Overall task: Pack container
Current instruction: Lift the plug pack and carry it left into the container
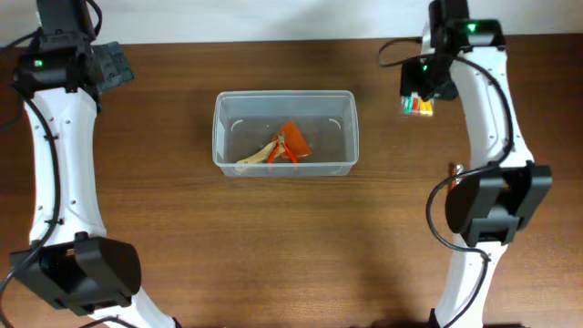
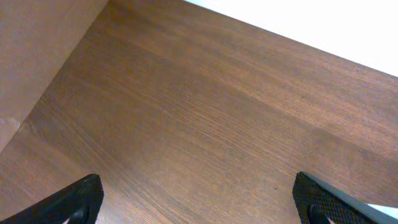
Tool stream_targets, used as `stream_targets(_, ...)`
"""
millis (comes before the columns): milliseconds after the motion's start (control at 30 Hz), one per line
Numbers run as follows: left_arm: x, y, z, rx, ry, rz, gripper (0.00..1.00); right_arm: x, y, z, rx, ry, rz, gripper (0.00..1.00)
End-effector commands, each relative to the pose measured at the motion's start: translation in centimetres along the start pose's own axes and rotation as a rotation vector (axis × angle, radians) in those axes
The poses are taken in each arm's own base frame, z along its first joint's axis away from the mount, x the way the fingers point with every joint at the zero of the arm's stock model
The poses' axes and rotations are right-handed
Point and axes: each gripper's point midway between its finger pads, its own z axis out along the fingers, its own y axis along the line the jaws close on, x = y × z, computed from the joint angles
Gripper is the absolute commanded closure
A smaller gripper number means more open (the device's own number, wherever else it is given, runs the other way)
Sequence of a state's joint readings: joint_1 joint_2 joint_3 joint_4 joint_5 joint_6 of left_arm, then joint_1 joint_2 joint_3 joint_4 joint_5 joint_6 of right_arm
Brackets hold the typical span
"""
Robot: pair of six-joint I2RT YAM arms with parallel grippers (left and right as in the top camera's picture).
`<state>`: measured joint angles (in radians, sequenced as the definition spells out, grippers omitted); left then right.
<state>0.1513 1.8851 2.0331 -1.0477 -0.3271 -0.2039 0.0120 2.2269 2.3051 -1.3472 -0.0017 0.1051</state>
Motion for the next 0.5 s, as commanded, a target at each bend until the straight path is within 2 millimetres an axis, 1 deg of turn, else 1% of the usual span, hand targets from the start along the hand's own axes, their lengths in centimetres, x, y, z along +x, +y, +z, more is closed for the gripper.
stream_targets(0, -0.5, 0.4, -0.5, -0.007, -0.018, -0.02, 0.01, -1.0, 3.1, -3.1, -0.025, -0.068, -0.08, 0.5)
stream_targets(100, -0.5, 0.4, -0.5, -0.007, -0.018, -0.02, 0.01, -0.1, 5.6, -3.5, -0.04, -0.053, -0.129, 0.5)
stream_targets(133, -0.5, 0.4, -0.5, -0.007, -0.018, -0.02, 0.01, 0.6, 7.2, -3.5, -0.049, -0.038, -0.163, 0.5)
stream_targets(167, -0.5, 0.4, -0.5, -0.007, -0.018, -0.02, 0.01, 0.9, 7.8, -3.6, -0.053, -0.032, -0.177, 0.5)
stream_targets(200, -0.5, 0.4, -0.5, -0.007, -0.018, -0.02, 0.01, 1.6, 9.5, -3.7, -0.063, -0.024, -0.211, 0.5)
stream_targets(233, -0.5, 0.4, -0.5, -0.007, -0.018, -0.02, 0.01, 1.9, 10.4, -3.7, -0.069, -0.023, -0.231, 0.5)
stream_targets(300, -0.5, 0.4, -0.5, -0.007, -0.018, -0.02, 0.01, 2.9, 13.4, -3.9, -0.089, -0.021, -0.287, 0.5)
stream_targets(400, -0.5, 0.4, -0.5, -0.007, -0.018, -0.02, 0.01, 4.5, 17.0, -4.3, -0.105, -0.018, -0.311, 0.49)
stream_targets(433, -0.5, 0.4, -0.5, -0.007, -0.018, -0.02, 0.01, 4.8, 17.5, -4.4, -0.108, -0.017, -0.312, 0.5)
stream_targets(467, -0.5, 0.4, -0.5, -0.007, -0.018, -0.02, 0.01, 5.3, 18.4, -4.5, -0.114, -0.015, -0.315, 0.5)
